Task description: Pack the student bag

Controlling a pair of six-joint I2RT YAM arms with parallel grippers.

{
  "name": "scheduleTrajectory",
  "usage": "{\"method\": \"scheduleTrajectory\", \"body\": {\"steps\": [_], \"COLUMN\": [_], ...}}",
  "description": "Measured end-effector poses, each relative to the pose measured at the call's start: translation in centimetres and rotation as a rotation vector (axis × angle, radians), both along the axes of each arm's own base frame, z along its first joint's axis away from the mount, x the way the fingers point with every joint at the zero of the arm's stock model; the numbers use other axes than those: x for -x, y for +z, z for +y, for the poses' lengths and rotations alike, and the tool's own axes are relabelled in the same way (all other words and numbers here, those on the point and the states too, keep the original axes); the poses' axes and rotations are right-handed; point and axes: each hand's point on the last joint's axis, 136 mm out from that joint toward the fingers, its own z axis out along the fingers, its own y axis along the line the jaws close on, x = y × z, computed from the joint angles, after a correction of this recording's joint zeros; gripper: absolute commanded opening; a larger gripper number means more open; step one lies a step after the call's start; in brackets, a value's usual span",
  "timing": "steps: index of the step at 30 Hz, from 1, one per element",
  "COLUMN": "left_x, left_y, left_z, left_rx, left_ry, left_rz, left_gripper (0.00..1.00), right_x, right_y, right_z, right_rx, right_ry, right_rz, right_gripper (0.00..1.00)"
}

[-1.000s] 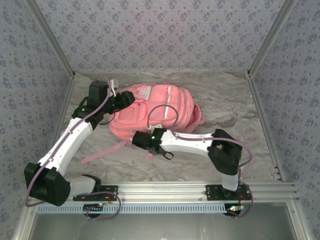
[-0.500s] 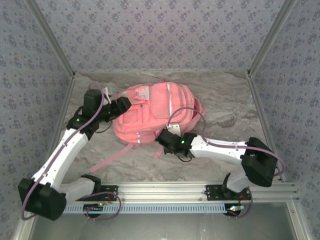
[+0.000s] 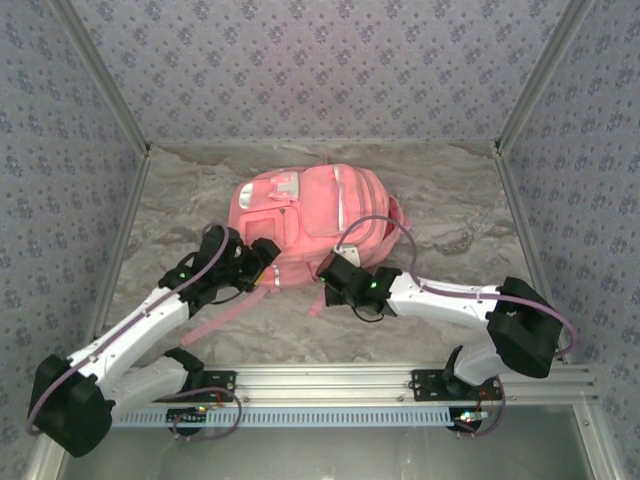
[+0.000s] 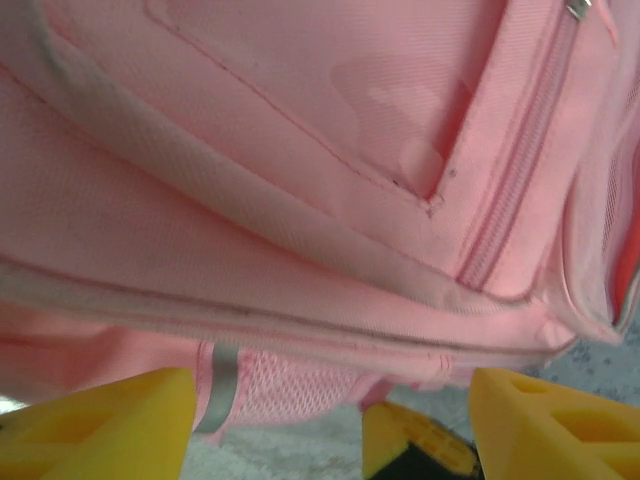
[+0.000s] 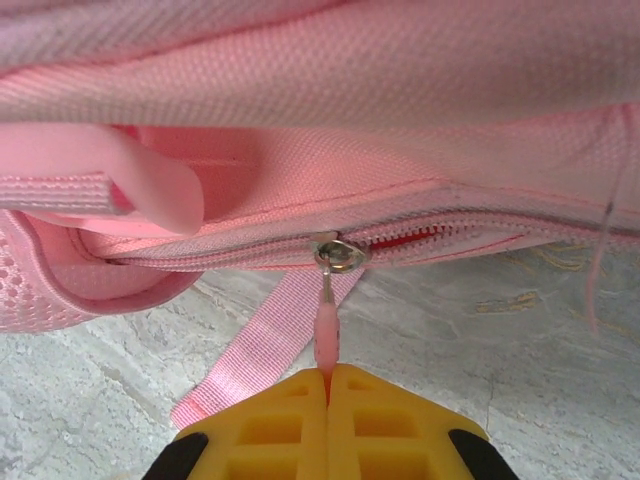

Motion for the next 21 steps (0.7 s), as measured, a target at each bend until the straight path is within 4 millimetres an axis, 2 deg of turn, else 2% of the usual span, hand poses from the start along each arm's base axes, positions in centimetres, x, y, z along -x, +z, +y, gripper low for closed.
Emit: {"method": "scheduleTrajectory", "body": {"steps": [6,12,15,21], "left_x": [-1.2,-2.0,-2.4,-3.1], "left_y": [-1.2,-1.2,-1.2,-1.1], "left_z": [-0.2,0.4,1.0,2.1], "left_rx": [0.013,0.000,-0.027,-0.068], "left_ry": [0.081,0.139,0.166,0.217], "left_rz": [0.009,-0.013,-0.031,-0.064], "left_gripper": [0.56,0.36,0.28,0.05], "right_x": [0.0,0.0,0.0,-0.2], "right_y": [-0.2,-0.3,0.0,1.1], "right_z": [0.3,0.2,0.2,-0.2], "right_rx": [-0.022,-0.033,-0.039,-0.042], "right_ry": [0.003,0.004,0.003,0.004], "right_rz": [-0.006,-0.012,-0.018,-0.045], "right_gripper": [0.00,0.00,0.00,0.00]}}
